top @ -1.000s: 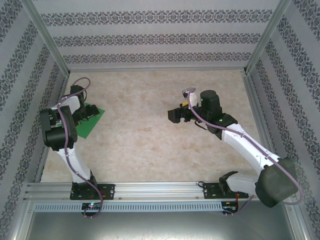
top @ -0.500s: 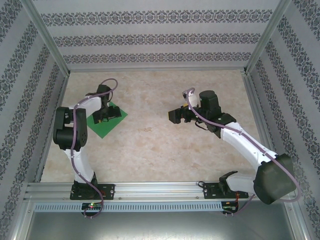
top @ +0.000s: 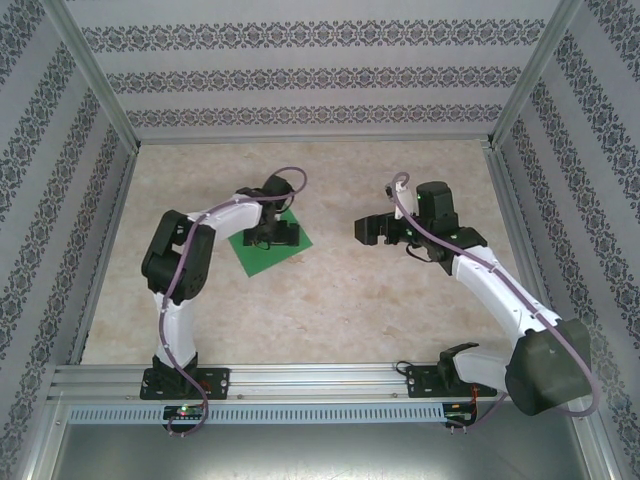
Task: Fold a paper plane with a square sheet of paper (pick it up from the middle)
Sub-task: Move the square sheet of paper to the center of the table.
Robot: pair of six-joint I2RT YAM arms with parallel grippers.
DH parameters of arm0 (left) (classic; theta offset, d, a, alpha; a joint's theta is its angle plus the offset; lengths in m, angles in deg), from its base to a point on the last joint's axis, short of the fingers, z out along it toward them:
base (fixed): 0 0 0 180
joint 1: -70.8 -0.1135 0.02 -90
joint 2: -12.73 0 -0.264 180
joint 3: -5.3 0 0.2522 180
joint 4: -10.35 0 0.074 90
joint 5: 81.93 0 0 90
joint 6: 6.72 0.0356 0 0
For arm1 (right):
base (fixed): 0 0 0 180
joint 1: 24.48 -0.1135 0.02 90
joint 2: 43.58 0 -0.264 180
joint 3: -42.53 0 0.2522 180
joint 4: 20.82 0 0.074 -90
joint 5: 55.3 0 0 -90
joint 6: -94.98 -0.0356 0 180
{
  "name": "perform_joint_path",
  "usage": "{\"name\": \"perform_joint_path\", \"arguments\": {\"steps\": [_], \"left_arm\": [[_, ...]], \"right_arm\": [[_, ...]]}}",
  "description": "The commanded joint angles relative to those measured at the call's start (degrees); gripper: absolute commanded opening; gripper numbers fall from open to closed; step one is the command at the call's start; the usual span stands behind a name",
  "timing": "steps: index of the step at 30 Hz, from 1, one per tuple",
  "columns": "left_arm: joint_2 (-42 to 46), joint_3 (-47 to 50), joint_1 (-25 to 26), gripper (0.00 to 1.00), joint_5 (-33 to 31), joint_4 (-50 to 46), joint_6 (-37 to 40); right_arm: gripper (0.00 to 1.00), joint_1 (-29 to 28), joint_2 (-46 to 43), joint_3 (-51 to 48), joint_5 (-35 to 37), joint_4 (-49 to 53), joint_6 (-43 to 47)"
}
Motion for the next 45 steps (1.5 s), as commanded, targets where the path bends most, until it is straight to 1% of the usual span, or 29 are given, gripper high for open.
{"name": "perform_joint_path", "arguments": {"steps": [1, 3, 7, 11, 17, 25, 27, 29, 31, 35, 38, 41, 44, 45], "left_arm": [[-5.24, -2.15, 4.93, 0.98, 4.50, -4.48, 0.70], [-6.25, -4.11, 7.39, 0.98, 4.77, -4.60, 1.13], [-8.37, -6.77, 10.54, 0.98, 5.88, -5.39, 2.60], [-9.26, -8.36, 13.23, 0.97, 7.63, -6.14, 6.23], [-7.90, -9.09, 15.52, 0.97, 9.66, -7.24, 9.12], [-3.37, -9.79, 15.59, 0.97, 9.17, -5.98, 9.87], [-1.79, -10.32, 15.17, 0.98, 7.55, -6.69, 10.07], [0.73, -9.86, 14.62, 0.98, 8.06, -6.29, 9.66], [3.53, -8.79, 14.04, 0.99, 9.20, -5.50, 9.39], [7.93, -5.40, 11.88, 1.00, 10.13, -7.18, 9.44], [12.82, -0.65, 9.14, 1.00, 9.60, -8.03, 8.56], [18.62, 4.64, 6.52, 1.00, 11.58, -6.77, 7.48], [23.71, 9.18, 3.75, 1.00, 13.61, -5.45, 6.73], [25.31, 10.72, 2.73, 1.00, 14.55, -4.78, 6.48]], "right_arm": [[0.98, 1.32, -2.11, -0.89, -1.29, 3.58, 1.09], [0.98, 2.22, -3.19, -1.23, -0.75, 4.69, 1.16], [0.98, 4.17, -5.06, -2.13, -0.38, 6.30, 1.32], [0.98, 5.39, -6.24, -2.37, -0.82, 8.77, 1.76], [0.98, 6.43, -8.29, -2.70, -0.30, 9.85, 0.67], [0.98, 6.72, -7.81, -2.15, -2.71, 9.26, -1.45], [0.98, 6.59, -7.64, -1.50, -3.45, 8.79, -2.36], [0.98, 6.16, -6.95, -0.67, -3.75, 8.97, -2.76], [0.98, 5.31, -5.68, 0.53, -2.55, 10.22, -3.32], [0.98, 2.06, -3.10, 2.73, 1.31, 13.24, -4.75], [0.98, -2.32, -1.60, 3.89, 5.80, 14.12, -5.69], [0.98, -5.80, 0.69, 4.95, 9.63, 14.45, -7.97], [0.98, -9.70, 3.70, 6.71, 17.43, 15.42, -11.56], [0.98, -11.31, 4.86, 7.37, 18.84, 15.45, -12.12]]}}
